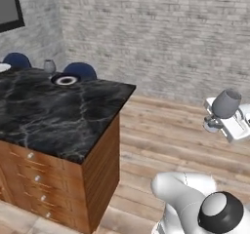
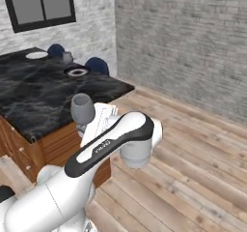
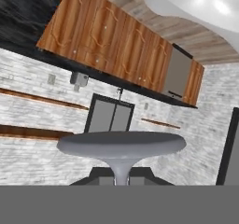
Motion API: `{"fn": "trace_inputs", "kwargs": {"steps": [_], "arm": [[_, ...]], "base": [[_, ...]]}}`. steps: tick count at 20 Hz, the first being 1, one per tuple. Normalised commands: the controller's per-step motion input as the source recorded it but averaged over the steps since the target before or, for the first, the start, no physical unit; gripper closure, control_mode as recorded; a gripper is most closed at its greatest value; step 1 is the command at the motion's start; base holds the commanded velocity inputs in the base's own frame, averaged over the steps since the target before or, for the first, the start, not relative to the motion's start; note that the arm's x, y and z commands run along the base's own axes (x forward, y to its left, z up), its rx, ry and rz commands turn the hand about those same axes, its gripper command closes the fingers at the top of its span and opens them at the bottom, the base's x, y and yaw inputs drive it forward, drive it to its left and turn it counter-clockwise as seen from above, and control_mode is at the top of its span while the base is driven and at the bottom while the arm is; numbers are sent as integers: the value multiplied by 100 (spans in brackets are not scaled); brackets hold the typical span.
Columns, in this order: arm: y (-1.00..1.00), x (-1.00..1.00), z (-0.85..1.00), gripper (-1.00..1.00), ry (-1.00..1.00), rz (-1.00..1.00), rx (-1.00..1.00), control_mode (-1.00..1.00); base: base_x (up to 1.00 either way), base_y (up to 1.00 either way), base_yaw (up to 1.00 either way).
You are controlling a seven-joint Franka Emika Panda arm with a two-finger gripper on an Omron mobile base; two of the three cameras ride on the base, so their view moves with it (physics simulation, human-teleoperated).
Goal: Retrieve the wine glasses from the counter and place one next to each plate.
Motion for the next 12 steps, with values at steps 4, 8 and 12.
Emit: {"fn": "trace_inputs", "kwargs": {"steps": [4, 8, 12], "arm": [[0, 0, 0, 100, 0, 0, 0, 100], [0, 0, 0, 100, 0, 0, 0, 100], [0, 0, 0, 100, 0, 0, 0, 100]], "base": [[100, -44, 0], [100, -81, 10], [100, -87, 25]]}}
